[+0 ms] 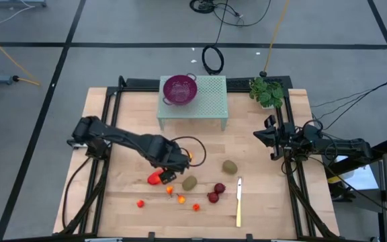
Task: Pick & Place Fruit
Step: Put the orange mango in the red strainer bowl on the shelf
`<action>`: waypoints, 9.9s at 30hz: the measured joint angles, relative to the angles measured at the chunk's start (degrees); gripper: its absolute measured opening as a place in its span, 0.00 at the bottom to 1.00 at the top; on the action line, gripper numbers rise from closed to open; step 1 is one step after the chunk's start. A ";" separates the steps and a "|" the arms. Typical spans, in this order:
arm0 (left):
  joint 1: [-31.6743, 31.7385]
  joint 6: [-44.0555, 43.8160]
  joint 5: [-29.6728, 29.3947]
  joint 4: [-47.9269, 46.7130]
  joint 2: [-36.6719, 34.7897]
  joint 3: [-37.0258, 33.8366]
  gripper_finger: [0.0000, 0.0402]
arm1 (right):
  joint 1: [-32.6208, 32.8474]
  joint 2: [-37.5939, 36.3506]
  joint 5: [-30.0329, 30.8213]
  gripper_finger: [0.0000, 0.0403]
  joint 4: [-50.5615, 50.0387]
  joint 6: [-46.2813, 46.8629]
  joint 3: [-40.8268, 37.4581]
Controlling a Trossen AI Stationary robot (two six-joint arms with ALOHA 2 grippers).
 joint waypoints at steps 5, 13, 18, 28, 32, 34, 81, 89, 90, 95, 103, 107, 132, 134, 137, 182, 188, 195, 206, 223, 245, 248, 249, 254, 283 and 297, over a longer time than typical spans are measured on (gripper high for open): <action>-0.73 -3.65 0.40 -0.07 -0.01 -0.10 0.98 | 0.00 -0.01 0.00 0.00 0.02 0.84 -0.02; -0.65 -5.58 1.71 0.00 -0.01 -3.47 1.00 | 0.00 0.01 0.00 0.00 0.00 0.72 -0.02; -0.23 -5.15 6.73 1.22 -0.01 -7.44 1.00 | 0.00 0.00 0.00 0.00 0.00 0.69 0.00; -0.26 -1.18 7.07 10.40 -0.01 -11.83 1.00 | 0.00 0.00 0.01 0.00 0.00 0.69 -0.01; -0.25 -1.28 7.02 10.92 -0.01 -14.10 0.99 | 0.00 -0.01 0.00 0.00 0.00 0.69 -0.01; -0.26 -2.16 7.01 11.79 -0.01 -15.93 0.99 | 0.00 0.01 0.02 0.00 0.00 0.68 0.00; -2.07 -2.51 7.78 33.21 -0.01 -32.98 0.76 | 0.00 0.01 0.02 0.00 -0.20 0.66 -0.02; -2.07 -2.56 7.71 32.45 -0.03 -32.98 0.55 | 0.00 0.01 0.02 0.00 -0.22 0.66 0.00; -2.07 -2.57 7.70 31.87 -0.03 -32.98 0.52 | 0.00 0.00 0.02 0.00 -0.22 0.66 -0.01; -2.00 -2.67 7.15 26.66 -0.30 -32.98 0.51 | 0.00 -0.01 0.02 0.00 -0.20 0.66 0.00; -1.84 -2.84 0.58 13.78 -7.89 -29.49 0.51 | 0.00 -0.01 0.04 0.00 -0.17 0.66 0.00; -0.68 -8.34 -3.88 9.76 -14.54 -27.74 0.51 | 0.00 -0.01 0.02 0.00 -0.18 0.66 0.00; 10.75 -12.99 -22.69 4.46 -28.77 -11.71 0.51 | 0.00 0.01 0.04 0.00 -0.24 0.65 -0.01; 11.80 -10.50 -22.99 7.77 -28.76 -11.25 0.51 | 0.00 0.01 0.04 0.00 -0.23 0.64 -0.01; 13.27 -6.42 -22.92 13.08 -28.66 -10.78 0.51 | 0.00 0.01 0.04 0.00 -0.24 0.64 -0.02; 27.62 18.07 -4.71 62.57 -28.55 -10.60 0.52 | 0.00 0.01 0.04 0.00 -1.09 -4.08 -0.02; 31.64 16.78 -13.03 59.44 -27.49 -10.62 0.51 | 0.00 0.01 0.06 0.00 -1.11 -4.08 -0.01; 35.07 20.69 -13.01 56.88 -22.69 -10.62 0.51 | 0.00 0.00 0.07 0.00 -1.15 -4.08 -0.02; 40.32 26.87 -13.01 51.45 -17.20 -10.62 0.51 | -0.01 0.00 0.22 0.00 -1.14 -3.90 0.00; 43.32 28.35 -12.02 50.16 -11.27 -10.62 0.54 | -0.01 -0.01 0.27 0.00 -1.11 -3.88 -0.01; 41.86 27.43 -13.56 47.65 -10.05 -10.62 0.54 | -0.01 0.00 0.26 0.00 -1.11 -3.88 -0.01; 41.75 28.71 -13.51 47.66 -10.01 -10.62 0.54 | -0.02 -0.01 0.26 0.00 -1.11 -3.88 -0.02; 41.75 29.04 -13.49 47.71 -10.02 -10.62 0.54 | 0.00 0.01 0.26 0.00 -1.11 -3.88 -0.02; 41.82 29.48 -13.13 47.67 -10.02 -10.62 0.55 | -0.01 0.00 0.26 0.00 -1.11 -3.88 -0.01; 41.82 32.71 -13.03 46.88 -10.02 -10.62 0.64 | 0.00 0.01 0.24 0.00 -1.09 -3.86 -0.02; 41.80 33.92 -13.06 46.89 -10.02 -10.62 0.70 | 0.00 -0.01 0.24 0.00 -1.07 -3.86 0.00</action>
